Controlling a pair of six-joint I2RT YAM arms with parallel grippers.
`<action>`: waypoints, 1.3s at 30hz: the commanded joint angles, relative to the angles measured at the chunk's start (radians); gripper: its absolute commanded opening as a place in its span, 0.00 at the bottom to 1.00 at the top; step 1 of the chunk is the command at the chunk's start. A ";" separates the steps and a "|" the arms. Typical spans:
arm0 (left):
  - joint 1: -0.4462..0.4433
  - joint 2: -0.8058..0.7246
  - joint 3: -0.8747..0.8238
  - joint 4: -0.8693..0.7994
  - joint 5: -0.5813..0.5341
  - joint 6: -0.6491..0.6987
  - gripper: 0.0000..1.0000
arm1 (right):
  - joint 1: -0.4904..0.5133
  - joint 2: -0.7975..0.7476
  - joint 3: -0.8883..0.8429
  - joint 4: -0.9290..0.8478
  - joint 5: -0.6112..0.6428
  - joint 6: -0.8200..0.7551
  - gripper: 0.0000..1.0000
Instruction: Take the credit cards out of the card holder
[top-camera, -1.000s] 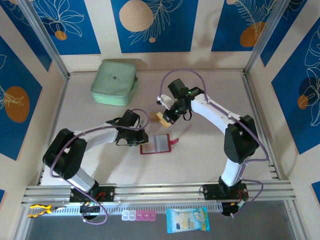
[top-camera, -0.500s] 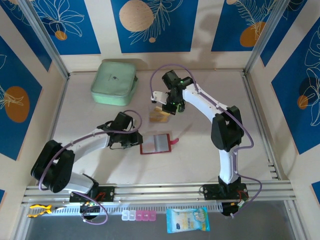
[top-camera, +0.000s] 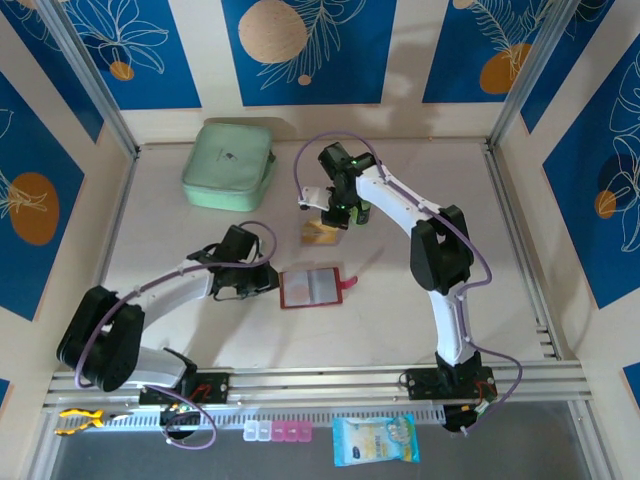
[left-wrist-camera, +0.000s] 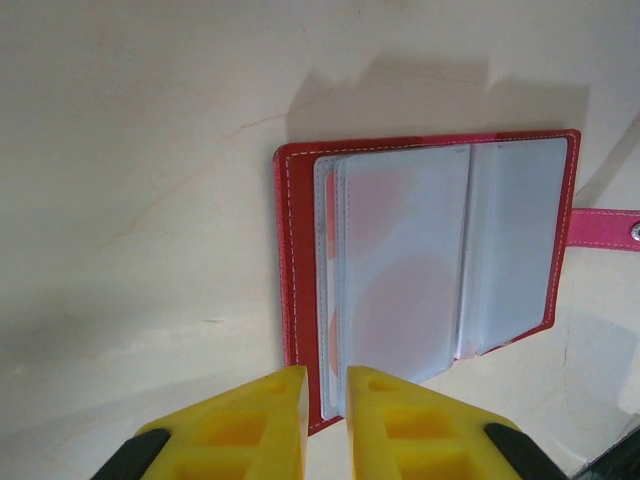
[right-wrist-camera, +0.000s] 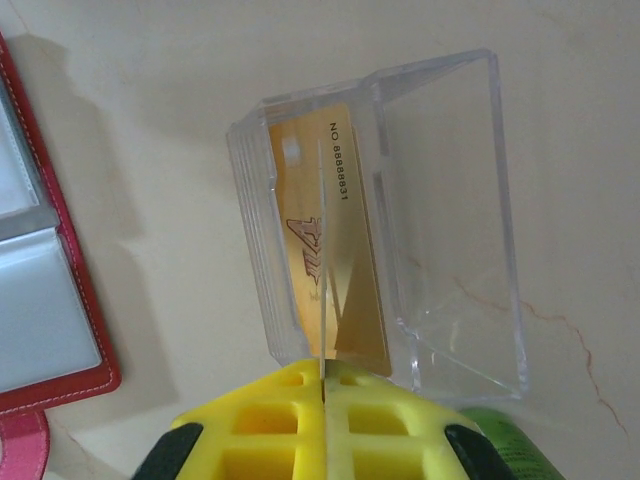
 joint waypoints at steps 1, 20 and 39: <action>0.015 -0.025 -0.014 -0.029 -0.006 0.017 0.19 | 0.008 0.012 0.049 -0.040 -0.027 -0.021 0.00; 0.020 0.004 -0.016 0.024 0.037 0.008 0.19 | 0.024 -0.077 0.001 0.005 -0.014 0.109 0.18; -0.003 0.146 0.010 0.124 0.121 -0.006 0.12 | 0.186 -0.351 -0.489 0.376 -0.027 1.028 0.07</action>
